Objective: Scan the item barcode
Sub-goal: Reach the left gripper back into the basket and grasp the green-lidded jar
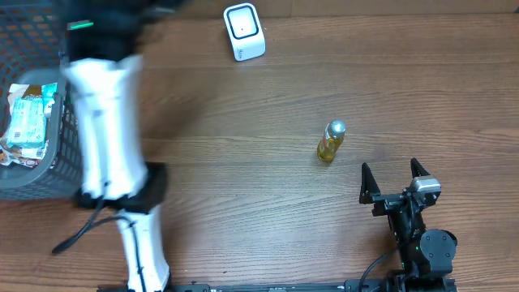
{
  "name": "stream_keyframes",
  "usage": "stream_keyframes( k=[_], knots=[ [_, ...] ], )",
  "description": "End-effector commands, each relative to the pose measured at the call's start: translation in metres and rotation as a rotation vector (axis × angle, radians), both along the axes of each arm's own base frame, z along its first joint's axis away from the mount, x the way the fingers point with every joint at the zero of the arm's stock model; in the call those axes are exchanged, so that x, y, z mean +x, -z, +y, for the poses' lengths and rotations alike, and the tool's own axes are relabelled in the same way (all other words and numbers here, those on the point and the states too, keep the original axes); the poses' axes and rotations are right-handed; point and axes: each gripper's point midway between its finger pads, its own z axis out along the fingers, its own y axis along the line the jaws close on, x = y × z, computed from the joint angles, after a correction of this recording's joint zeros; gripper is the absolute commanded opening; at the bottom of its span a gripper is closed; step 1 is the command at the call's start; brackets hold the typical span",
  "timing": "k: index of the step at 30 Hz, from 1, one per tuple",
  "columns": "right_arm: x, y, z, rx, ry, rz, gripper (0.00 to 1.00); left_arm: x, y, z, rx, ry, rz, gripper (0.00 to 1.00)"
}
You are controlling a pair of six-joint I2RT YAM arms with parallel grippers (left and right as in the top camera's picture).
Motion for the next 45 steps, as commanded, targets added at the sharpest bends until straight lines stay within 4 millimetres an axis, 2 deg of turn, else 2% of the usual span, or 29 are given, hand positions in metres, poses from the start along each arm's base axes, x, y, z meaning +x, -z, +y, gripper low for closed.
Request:
stream_keyframes(
  k=[1, 5, 7, 10, 15, 20, 26, 30, 45],
  knots=[
    [0.000, 0.003, -0.002, 0.002, 0.009, 0.000, 1.00, -0.027, -0.028, 0.068, 0.024, -0.113, -0.045, 1.00],
    [0.000, 0.003, -0.002, 0.002, 0.009, 0.000, 1.00, -0.052, -0.026, 0.152, 0.117, -0.208, -0.009, 1.00],
    [0.000, 0.003, -0.002, 0.002, 0.009, 0.000, 1.00, -0.062, -0.016, 0.180, 0.186, -0.198, 0.041, 0.98],
    [0.000, 0.003, -0.002, 0.002, 0.009, 0.000, 1.00, -0.077, 0.014, 0.222, 0.216, -0.243, 0.168, 0.96],
    [0.000, 0.003, -0.002, 0.002, 0.009, 0.000, 1.00, -0.079, 0.075, 0.263, 0.175, -0.245, 0.353, 0.97],
    [0.000, 0.003, -0.002, 0.002, 0.009, 0.000, 1.00, -0.077, 0.128, 0.276, 0.145, -0.185, 0.507, 0.99],
    [0.000, 0.003, -0.002, 0.002, 0.009, 0.000, 1.00, -0.071, 0.175, 0.283, 0.135, -0.118, 0.615, 1.00],
    [0.000, 0.003, -0.002, 0.002, 0.009, 0.000, 1.00, -0.067, 0.194, 0.287, 0.138, -0.096, 0.648, 1.00],
    [0.000, 0.003, -0.002, 0.002, 0.009, 0.000, 1.00, -0.059, 0.243, 0.293, 0.135, -0.049, 0.709, 1.00]
  ],
)
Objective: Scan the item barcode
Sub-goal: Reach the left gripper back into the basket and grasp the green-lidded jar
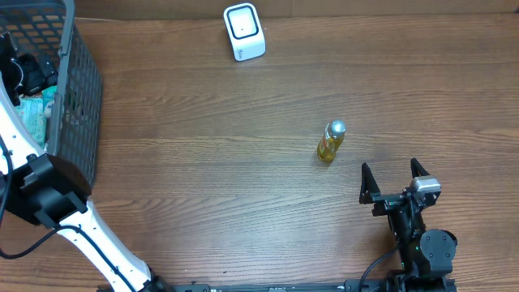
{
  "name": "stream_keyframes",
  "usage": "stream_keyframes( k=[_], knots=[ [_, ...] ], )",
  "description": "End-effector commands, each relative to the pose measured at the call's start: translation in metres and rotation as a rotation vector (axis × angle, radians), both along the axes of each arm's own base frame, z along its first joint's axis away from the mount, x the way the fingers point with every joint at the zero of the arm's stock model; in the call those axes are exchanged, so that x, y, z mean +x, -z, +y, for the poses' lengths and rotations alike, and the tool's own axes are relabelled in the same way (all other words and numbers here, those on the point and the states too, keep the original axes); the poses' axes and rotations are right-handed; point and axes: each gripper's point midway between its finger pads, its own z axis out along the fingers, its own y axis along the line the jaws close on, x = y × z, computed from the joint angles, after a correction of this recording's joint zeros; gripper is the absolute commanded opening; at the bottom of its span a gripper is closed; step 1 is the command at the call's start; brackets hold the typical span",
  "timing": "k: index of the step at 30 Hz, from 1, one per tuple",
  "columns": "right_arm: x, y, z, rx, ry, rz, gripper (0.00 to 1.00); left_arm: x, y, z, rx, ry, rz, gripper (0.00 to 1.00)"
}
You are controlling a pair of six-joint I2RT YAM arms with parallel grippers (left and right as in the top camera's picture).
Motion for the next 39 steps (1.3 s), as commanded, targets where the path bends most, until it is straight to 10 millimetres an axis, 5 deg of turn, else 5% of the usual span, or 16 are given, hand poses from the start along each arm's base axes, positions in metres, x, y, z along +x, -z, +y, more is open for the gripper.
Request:
stream_keyframes(
  k=[1, 12, 30, 39],
  knots=[
    [0.000, 0.003, -0.002, 0.002, 0.009, 0.000, 1.00, -0.002, 0.015, 0.002, -0.007, 0.031, 0.031, 0.99],
    [0.000, 0.003, -0.002, 0.002, 0.009, 0.000, 1.00, 0.003, 0.056, 0.001, -0.037, 0.059, 0.054, 1.00],
    [0.000, 0.003, -0.002, 0.002, 0.009, 0.000, 1.00, 0.021, 0.062, -0.006, -0.071, 0.126, -0.021, 1.00],
    [0.000, 0.003, -0.002, 0.002, 0.009, 0.000, 1.00, 0.018, 0.094, -0.008, -0.091, 0.126, 0.008, 1.00]
  ],
)
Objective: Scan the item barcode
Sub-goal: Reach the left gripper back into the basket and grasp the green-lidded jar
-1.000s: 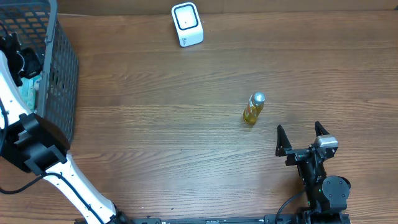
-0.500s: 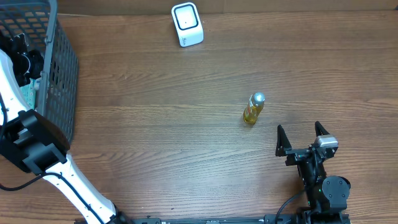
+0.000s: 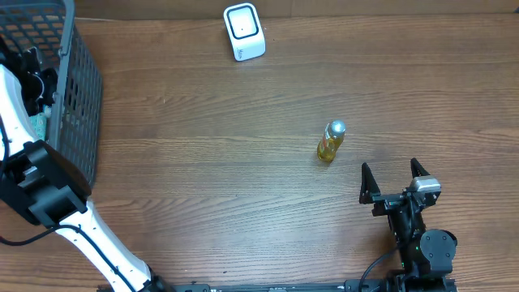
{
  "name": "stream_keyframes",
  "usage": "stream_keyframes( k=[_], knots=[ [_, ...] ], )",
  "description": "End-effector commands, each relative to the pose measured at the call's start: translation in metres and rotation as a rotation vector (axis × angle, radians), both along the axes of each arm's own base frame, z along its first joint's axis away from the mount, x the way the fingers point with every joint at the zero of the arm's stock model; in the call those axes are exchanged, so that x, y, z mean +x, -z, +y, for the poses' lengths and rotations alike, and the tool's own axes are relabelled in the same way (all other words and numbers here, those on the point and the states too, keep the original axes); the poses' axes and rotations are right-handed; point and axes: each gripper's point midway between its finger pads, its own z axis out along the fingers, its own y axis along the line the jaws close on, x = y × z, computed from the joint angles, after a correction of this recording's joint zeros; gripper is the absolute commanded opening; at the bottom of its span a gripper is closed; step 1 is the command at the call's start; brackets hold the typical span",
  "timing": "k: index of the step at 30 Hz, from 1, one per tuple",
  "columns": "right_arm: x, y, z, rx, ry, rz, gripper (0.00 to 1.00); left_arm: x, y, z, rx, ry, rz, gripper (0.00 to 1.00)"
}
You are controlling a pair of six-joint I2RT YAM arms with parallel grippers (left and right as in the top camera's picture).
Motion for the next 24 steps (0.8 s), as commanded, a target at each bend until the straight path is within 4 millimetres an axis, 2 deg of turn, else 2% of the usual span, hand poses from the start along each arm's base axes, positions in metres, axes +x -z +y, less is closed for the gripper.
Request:
stream_keyframes(
  k=[1, 3, 7, 16, 24],
  knots=[
    [0.000, 0.003, -0.002, 0.002, 0.009, 0.000, 1.00, -0.004, 0.017, -0.004, -0.025, 0.027, 0.018, 1.00],
    [0.000, 0.003, -0.002, 0.002, 0.009, 0.000, 1.00, -0.003, 0.020, -0.004, -0.025, 0.027, 0.018, 0.99],
    [0.000, 0.003, -0.002, 0.002, 0.009, 0.000, 1.00, -0.003, 0.021, -0.003, -0.023, 0.027, 0.016, 0.84],
    [0.000, 0.003, -0.002, 0.002, 0.009, 0.000, 1.00, -0.007, 0.030, -0.002, -0.012, 0.022, 0.040, 0.92],
    [0.000, 0.003, -0.002, 0.002, 0.009, 0.000, 1.00, -0.007, 0.031, -0.002, -0.011, 0.022, 0.038, 0.77]
  ],
)
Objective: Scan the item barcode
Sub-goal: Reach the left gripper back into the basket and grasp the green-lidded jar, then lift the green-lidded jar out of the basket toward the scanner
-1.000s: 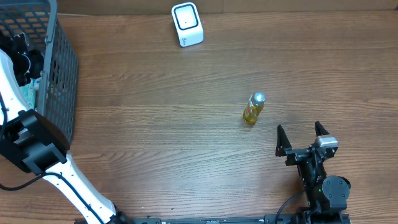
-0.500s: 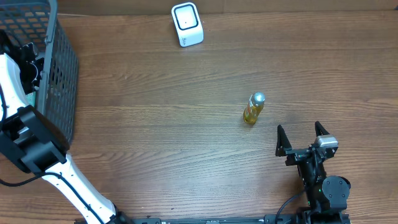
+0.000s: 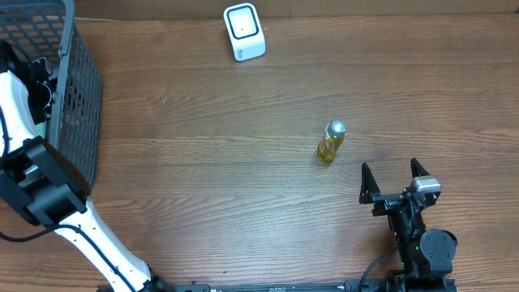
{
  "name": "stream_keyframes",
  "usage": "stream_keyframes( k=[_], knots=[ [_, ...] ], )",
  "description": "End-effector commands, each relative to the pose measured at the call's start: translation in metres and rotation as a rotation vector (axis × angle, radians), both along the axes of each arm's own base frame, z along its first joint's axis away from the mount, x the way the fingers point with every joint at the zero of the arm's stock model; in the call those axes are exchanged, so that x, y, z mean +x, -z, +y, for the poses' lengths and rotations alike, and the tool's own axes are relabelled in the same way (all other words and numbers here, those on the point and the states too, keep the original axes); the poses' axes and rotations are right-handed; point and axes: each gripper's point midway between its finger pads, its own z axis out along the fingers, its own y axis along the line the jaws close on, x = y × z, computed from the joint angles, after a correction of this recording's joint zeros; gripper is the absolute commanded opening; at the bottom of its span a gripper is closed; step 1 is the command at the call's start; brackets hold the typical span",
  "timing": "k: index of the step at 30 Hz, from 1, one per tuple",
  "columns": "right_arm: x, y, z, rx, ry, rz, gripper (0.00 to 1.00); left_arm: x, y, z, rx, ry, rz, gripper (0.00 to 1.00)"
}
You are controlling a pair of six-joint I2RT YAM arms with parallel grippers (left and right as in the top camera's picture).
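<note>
My left gripper is down inside the dark mesh basket at the far left. Its fingers are dark against the basket's contents, so whether they hold anything is unclear. The items in the basket are mostly hidden under the white left arm. The white barcode scanner stands at the back middle of the table. My right gripper rests open near the front right with nothing between its fingers.
A small yellow bottle with a silver cap lies on the wooden table just beyond the right gripper. The left arm's base link sits in front of the basket.
The left gripper has shifted slightly inside the basket, a little toward the right wall. The right arm, bottle and scanner have not moved.
At first the left arm stood blurred over the basket's right side, with packets showing inside. Then the gripper was down in the basket at the far left. It has stayed there with small shifts, while the right arm has rested open.
</note>
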Motion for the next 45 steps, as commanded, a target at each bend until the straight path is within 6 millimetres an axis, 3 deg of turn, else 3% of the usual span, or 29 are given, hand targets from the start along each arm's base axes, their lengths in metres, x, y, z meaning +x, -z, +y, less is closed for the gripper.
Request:
stream_keyframes(
  k=[1, 3, 8, 10, 13, 19, 21, 22, 23, 28, 31, 36, 41, 45],
  knots=[
    [0.000, 0.003, -0.002, 0.002, 0.009, 0.000, 1.00, -0.002, 0.006, -0.002, -0.001, 0.010, 0.015, 0.74],
    [0.000, 0.003, -0.002, 0.002, 0.009, 0.000, 1.00, -0.002, 0.006, -0.002, -0.002, 0.010, 0.016, 0.66],
    [0.000, 0.003, -0.002, 0.002, 0.009, 0.000, 1.00, -0.002, 0.002, 0.000, 0.007, 0.004, 0.012, 0.60],
    [0.000, 0.003, -0.002, 0.002, 0.009, 0.000, 1.00, -0.001, -0.006, 0.001, 0.013, -0.009, -0.003, 0.54],
    [0.000, 0.003, -0.002, 0.002, 0.009, 0.000, 1.00, 0.004, -0.027, 0.004, 0.037, -0.019, -0.048, 0.55],
    [0.000, 0.003, -0.002, 0.002, 0.009, 0.000, 1.00, 0.015, -0.112, 0.010, 0.117, -0.066, -0.217, 0.54],
    [0.000, 0.003, -0.002, 0.002, 0.009, 0.000, 1.00, 0.016, -0.150, 0.011, 0.148, -0.088, -0.293, 0.55],
    [0.000, 0.003, -0.002, 0.002, 0.009, 0.000, 1.00, 0.016, -0.180, 0.010, 0.172, -0.107, -0.356, 0.55],
    [0.000, 0.003, -0.002, 0.002, 0.009, 0.000, 1.00, 0.015, -0.189, 0.010, 0.178, -0.114, -0.375, 0.55],
    [0.000, 0.003, -0.002, 0.002, 0.009, 0.000, 1.00, -0.001, -0.283, 0.000, 0.233, -0.181, -0.581, 0.54],
    [0.000, 0.003, -0.002, 0.002, 0.009, 0.000, 1.00, -0.016, -0.334, -0.017, 0.269, -0.178, -0.689, 0.54],
    [0.000, 0.003, -0.002, 0.002, 0.009, 0.000, 1.00, -0.040, -0.382, -0.055, 0.294, -0.129, -0.785, 0.54],
    [0.000, 0.003, -0.002, 0.002, 0.009, 0.000, 1.00, -0.054, -0.400, -0.111, 0.256, -0.032, -0.808, 0.54],
    [0.000, 0.003, -0.002, 0.002, 0.009, 0.000, 1.00, -0.061, -0.385, -0.166, 0.181, 0.082, -0.740, 0.53]
  ],
)
